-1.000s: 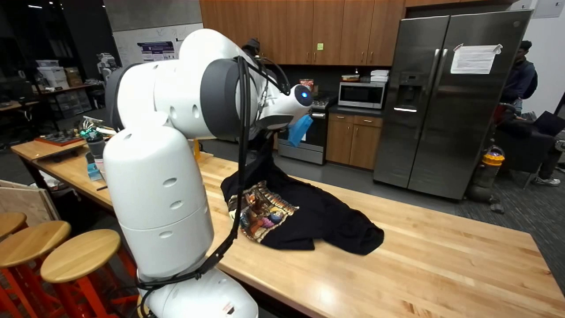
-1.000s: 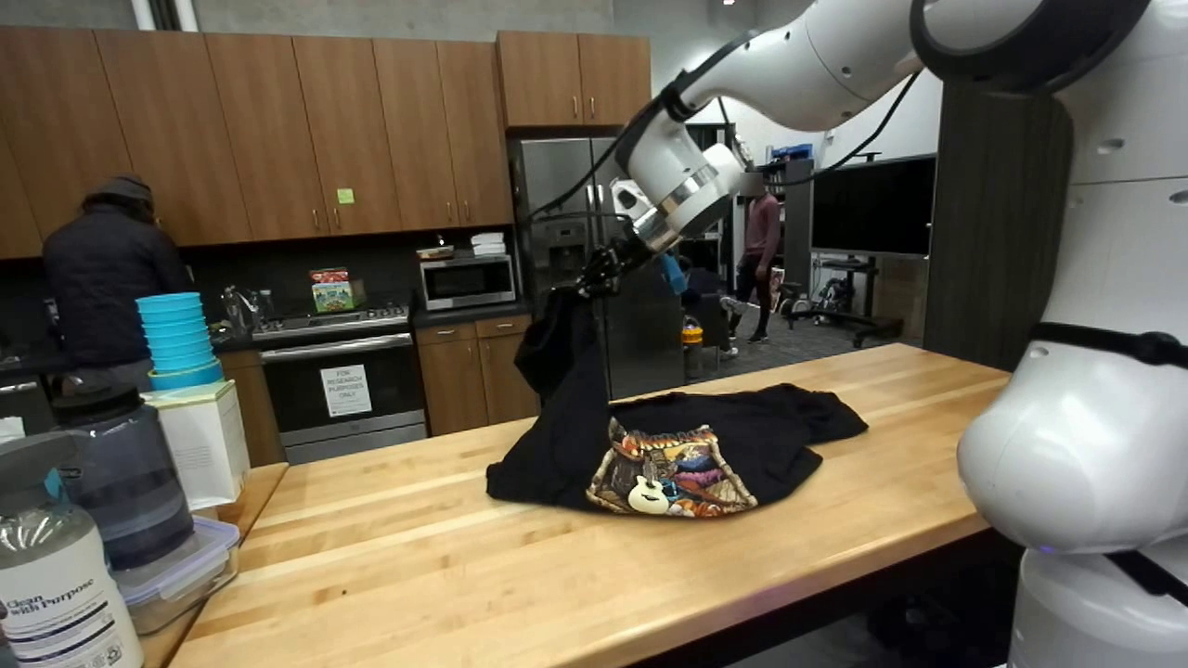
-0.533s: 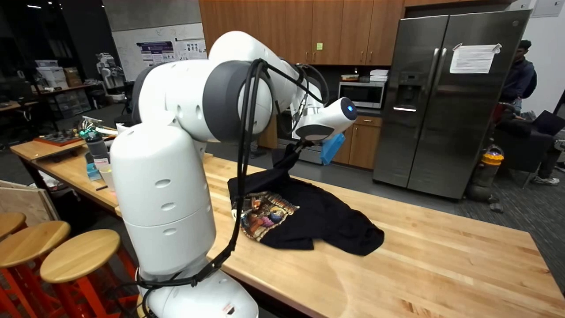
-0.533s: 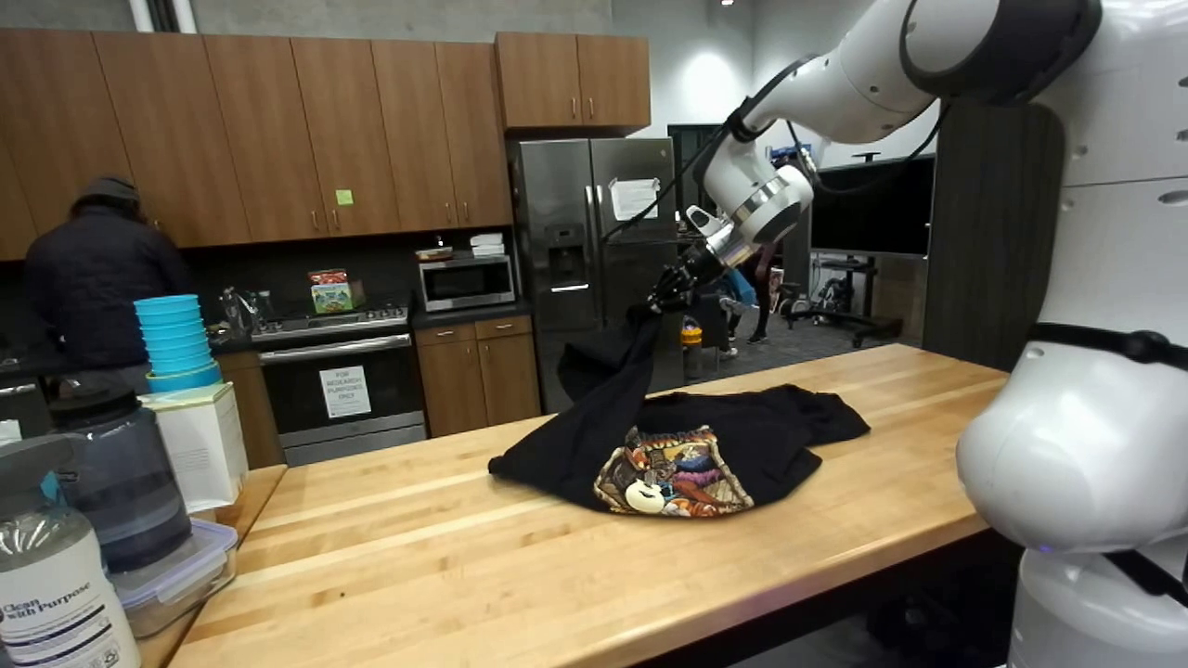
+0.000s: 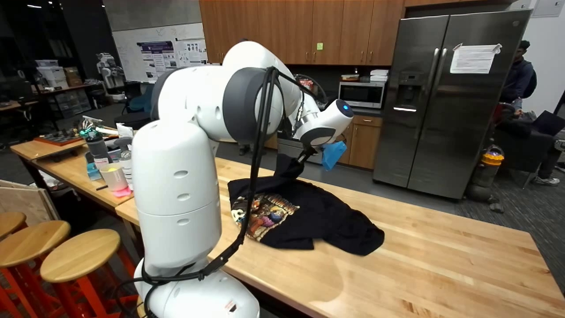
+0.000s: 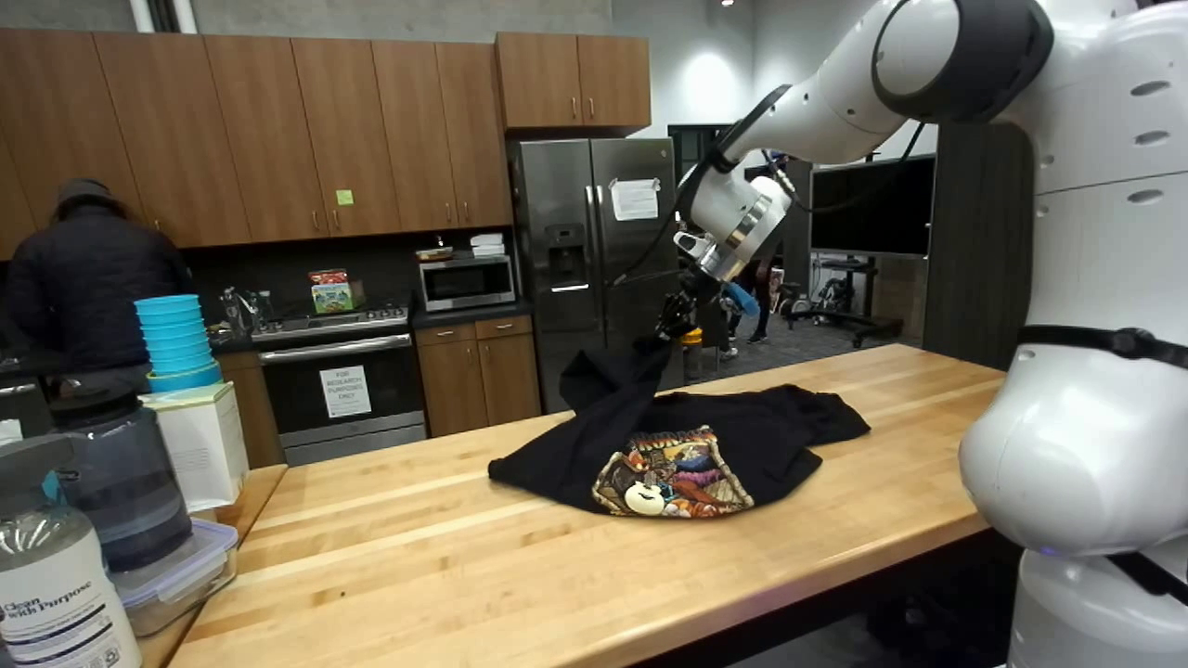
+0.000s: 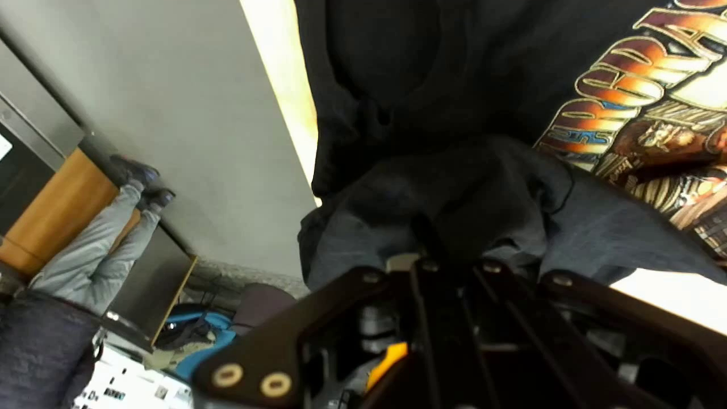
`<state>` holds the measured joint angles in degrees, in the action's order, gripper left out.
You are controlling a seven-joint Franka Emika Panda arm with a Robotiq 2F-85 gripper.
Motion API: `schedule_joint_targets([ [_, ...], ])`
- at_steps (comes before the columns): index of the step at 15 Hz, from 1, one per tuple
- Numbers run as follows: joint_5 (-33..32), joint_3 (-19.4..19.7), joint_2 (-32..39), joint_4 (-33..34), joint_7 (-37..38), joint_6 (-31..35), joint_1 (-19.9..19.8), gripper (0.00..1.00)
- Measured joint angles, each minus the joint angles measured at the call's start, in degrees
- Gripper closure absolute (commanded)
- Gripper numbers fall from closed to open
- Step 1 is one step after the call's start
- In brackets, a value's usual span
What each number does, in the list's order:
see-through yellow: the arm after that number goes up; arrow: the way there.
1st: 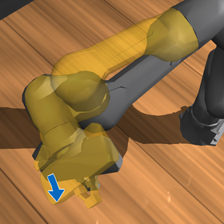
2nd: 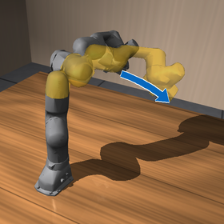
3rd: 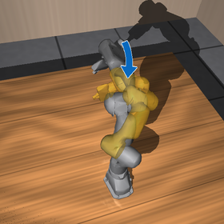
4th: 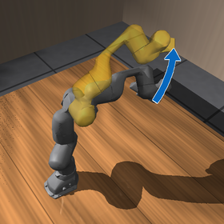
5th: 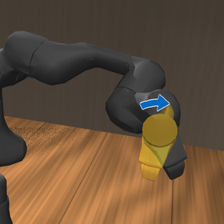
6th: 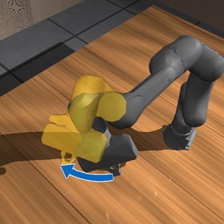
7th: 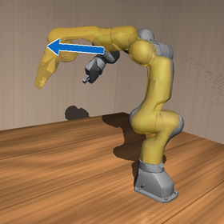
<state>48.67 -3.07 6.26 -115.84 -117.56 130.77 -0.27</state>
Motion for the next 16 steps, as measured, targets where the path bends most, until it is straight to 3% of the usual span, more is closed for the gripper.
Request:
schedule_joint_targets([
  [9, -19.95, -0.59, 10.48, 5.76, 22.56, 2.67, 1.17, 0.99],
  [10, -21.47, -0.88, 11.14, 6.16, 23.88, 2.47, 1.16, 0.69],
  [12, -23.88, -1.65, 11.9, 6.89, 25.53, 1.95, 1.16, 0.64],
  [16, -28.28, -3.57, 11.62, 7.36, 27.82, 1.85, 1.37, 0.39],
])
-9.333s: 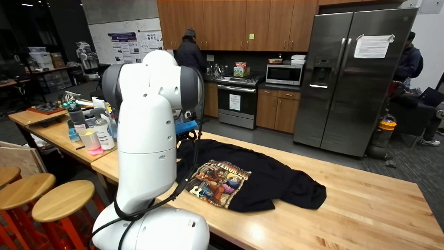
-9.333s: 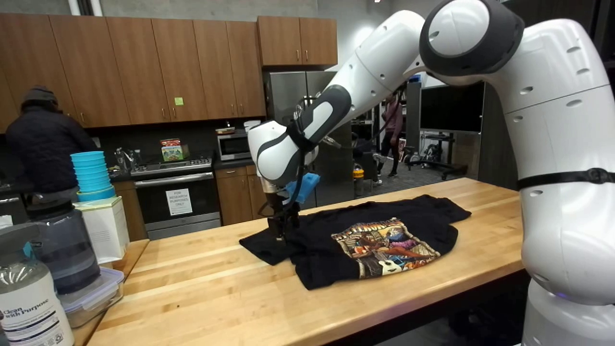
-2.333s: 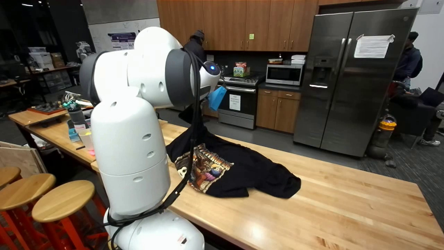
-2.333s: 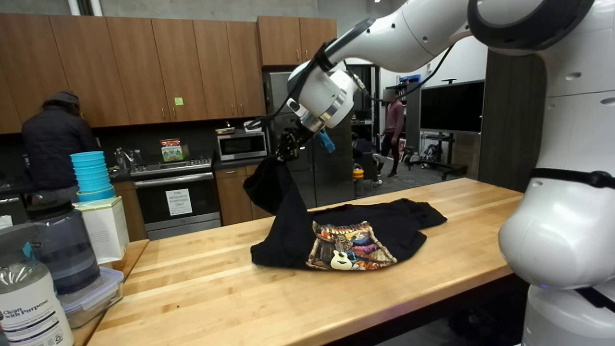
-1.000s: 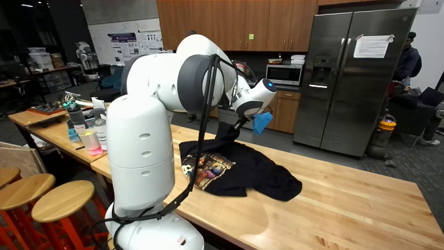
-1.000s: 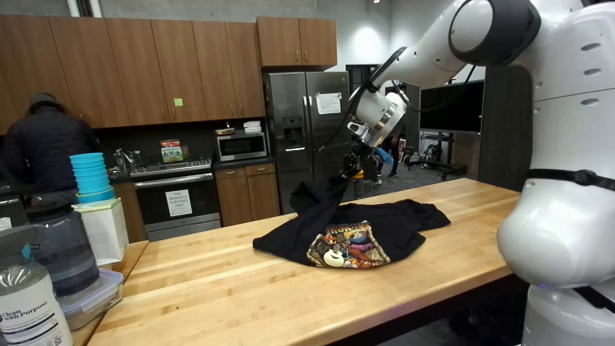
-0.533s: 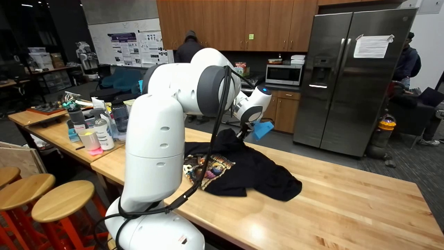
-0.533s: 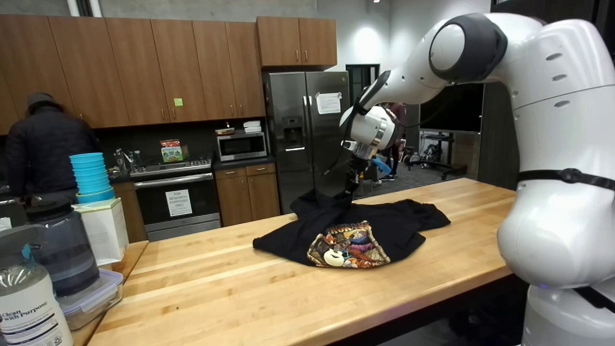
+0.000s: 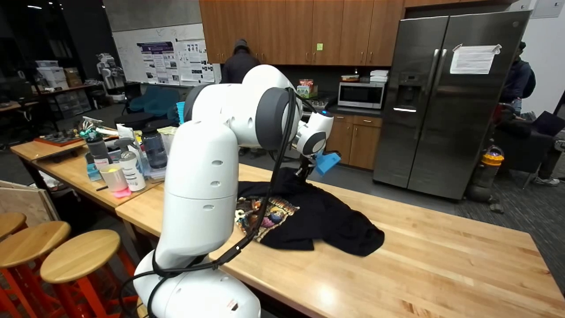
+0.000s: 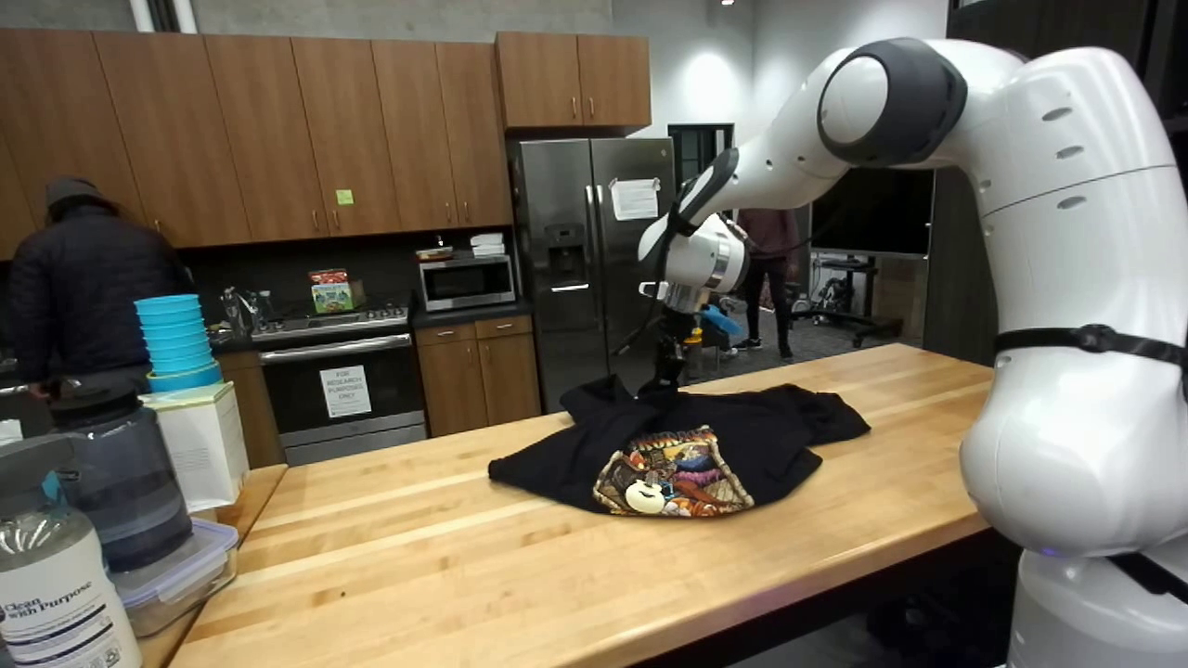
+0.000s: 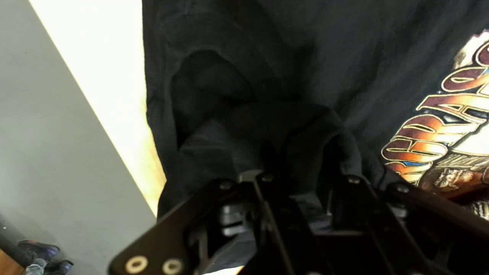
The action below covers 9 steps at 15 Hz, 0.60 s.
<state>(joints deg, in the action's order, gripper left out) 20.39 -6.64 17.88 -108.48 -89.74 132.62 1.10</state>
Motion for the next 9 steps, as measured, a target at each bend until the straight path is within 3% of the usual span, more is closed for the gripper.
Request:
schedule_joint_targets([
  [5, -9.93, -0.58, -1.38, -0.04, 7.56, 0.57, 2.52, 0.03],
  [9, -13.52, -2.17, -4.65, -0.76, 10.11, 2.98, 4.14, 0.0],
])
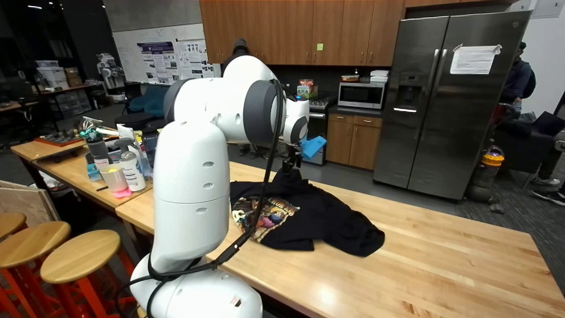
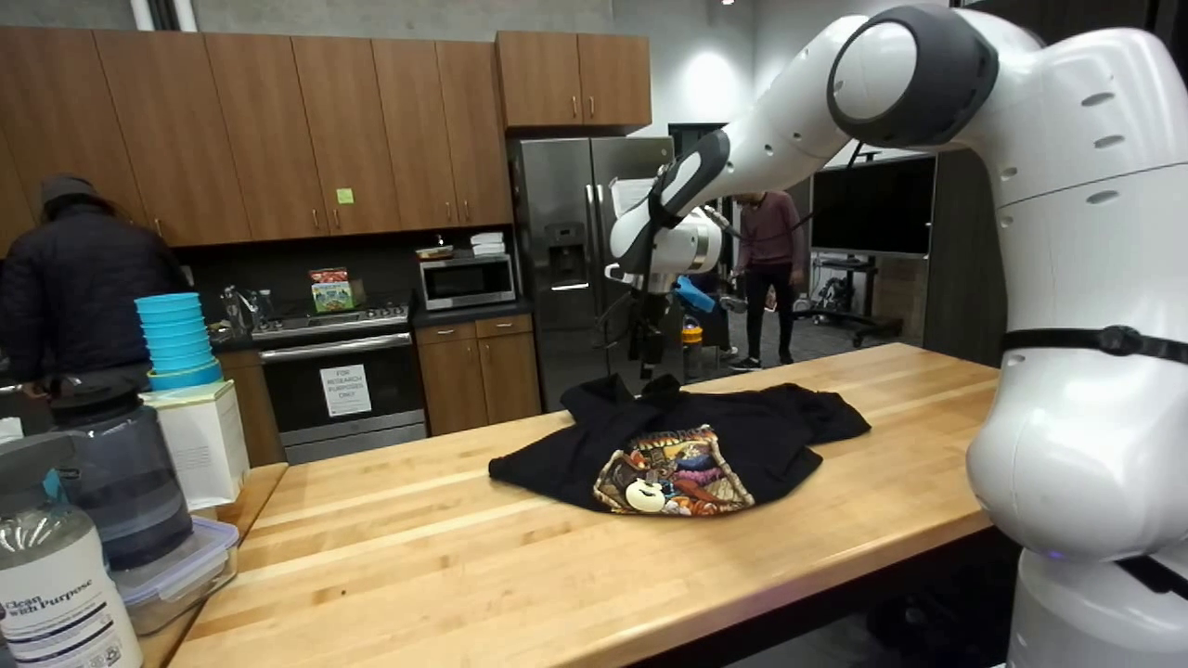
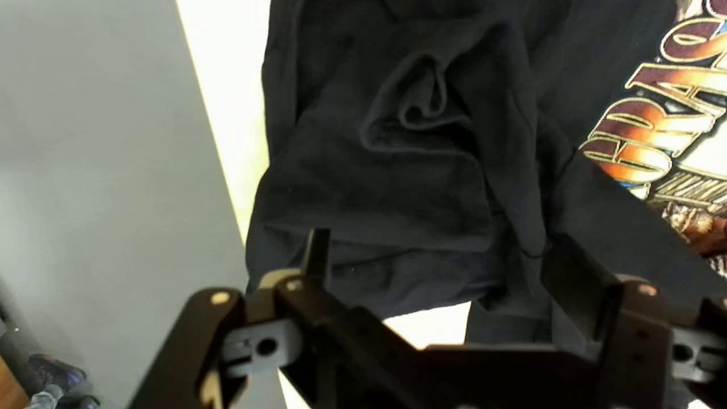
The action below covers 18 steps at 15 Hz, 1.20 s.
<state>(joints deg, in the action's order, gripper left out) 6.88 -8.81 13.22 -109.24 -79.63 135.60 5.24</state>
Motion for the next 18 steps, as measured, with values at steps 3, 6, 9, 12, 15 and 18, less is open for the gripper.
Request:
schedule_joint_targets([
  [3, -0.27, -0.67, -4.2, -0.65, 0.78, 1.54, 0.25, 0.0],
  [6, -0.29, 0.12, -8.34, -0.91, 1.91, 1.69, -0.27, 0.0],
  [9, -0.29, 1.84, -11.16, -1.08, 2.98, 1.54, -1.15, 0.0],
  [12, -0.29, 3.57, -12.08, -1.37, 3.99, 1.48, -2.17, 0.0],
  [15, -0.27, 5.09, -12.1, -2.8, 5.14, 1.49, -3.08, 0.0],
  [18, -0.26, 6.44, -12.4, -5.63, 6.51, 1.75, -4.03, 0.0],
])
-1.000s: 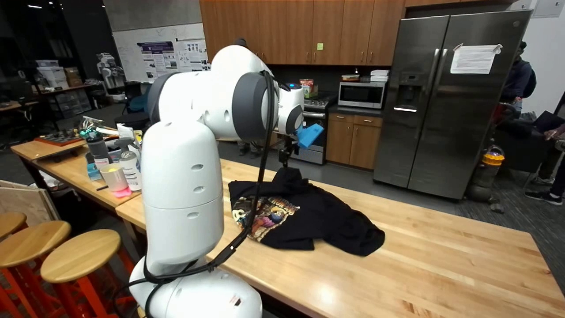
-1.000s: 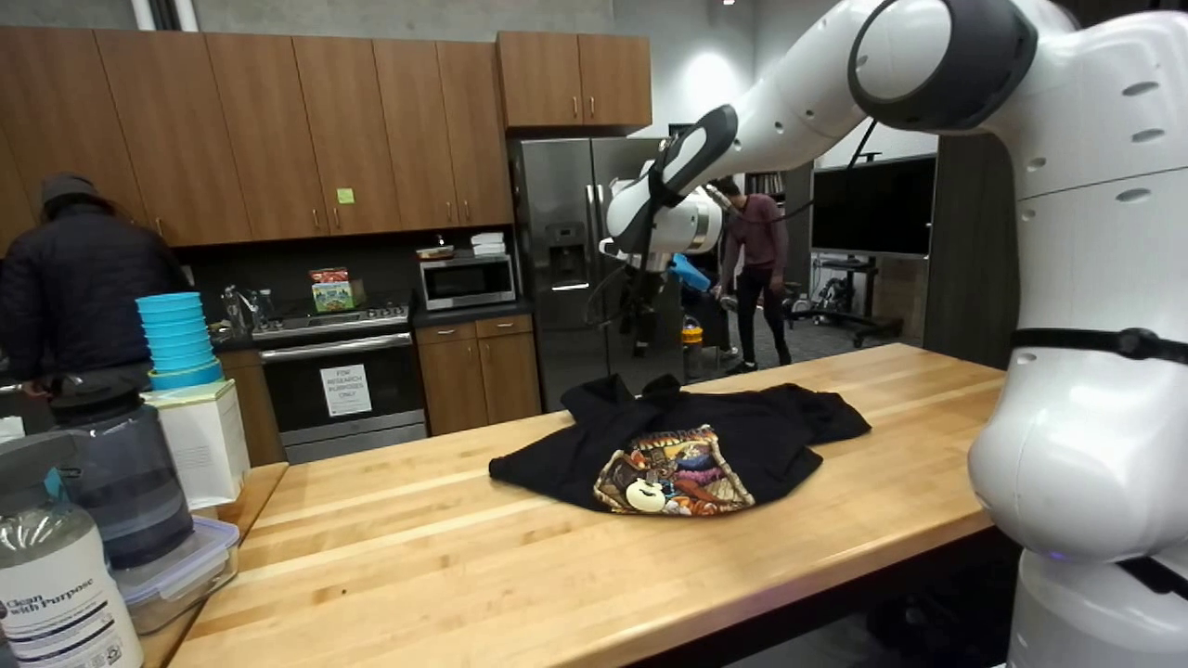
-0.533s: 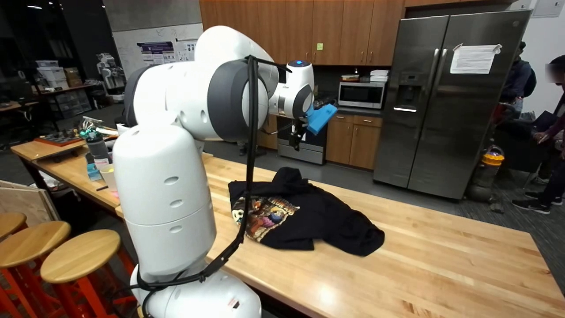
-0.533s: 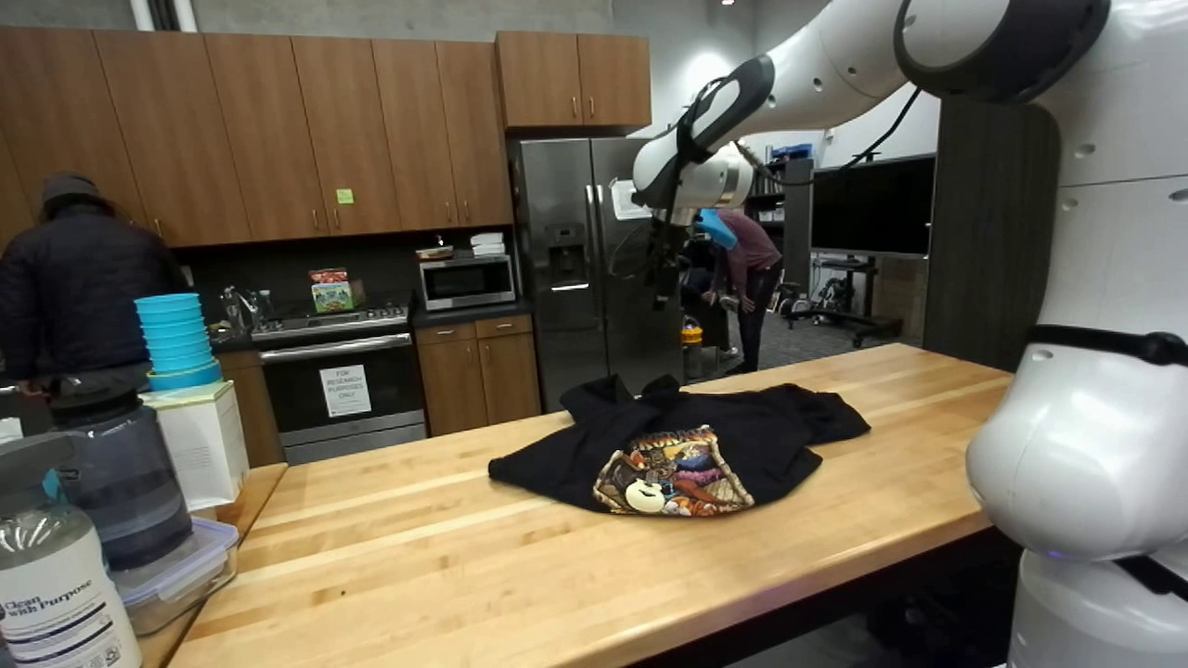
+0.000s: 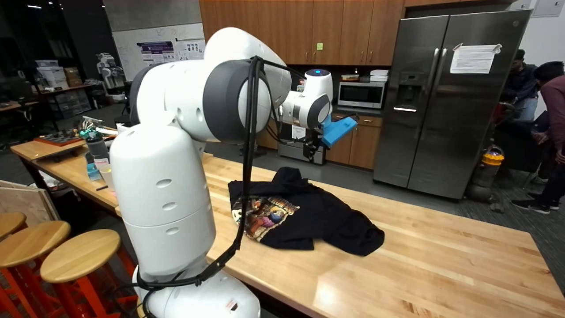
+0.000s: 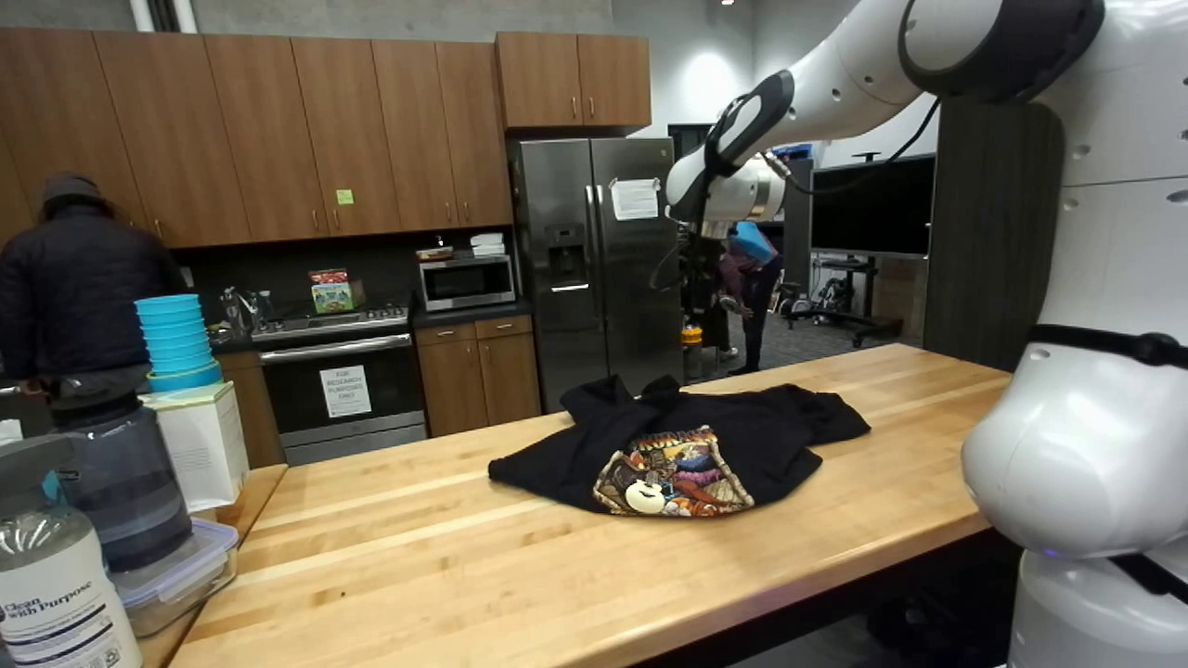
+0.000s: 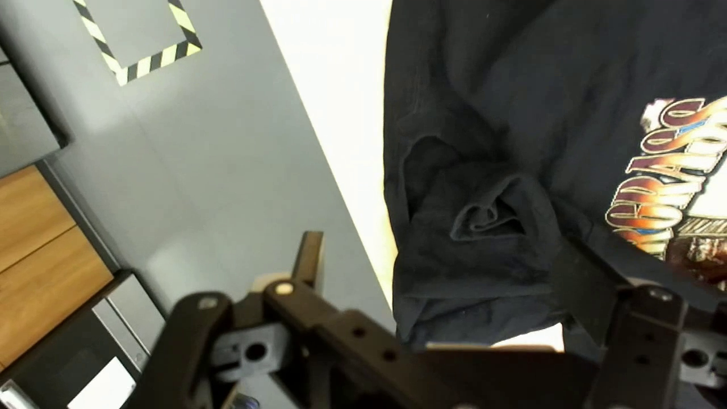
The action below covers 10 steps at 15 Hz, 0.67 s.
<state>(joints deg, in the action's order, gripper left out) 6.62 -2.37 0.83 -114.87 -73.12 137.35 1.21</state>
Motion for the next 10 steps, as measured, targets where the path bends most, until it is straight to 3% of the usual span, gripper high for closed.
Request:
schedule_joint_targets([
  [10, -0.03, 5.55, -9.33, -18.53, 6.38, 2.23, -2.92, 0.0],
])
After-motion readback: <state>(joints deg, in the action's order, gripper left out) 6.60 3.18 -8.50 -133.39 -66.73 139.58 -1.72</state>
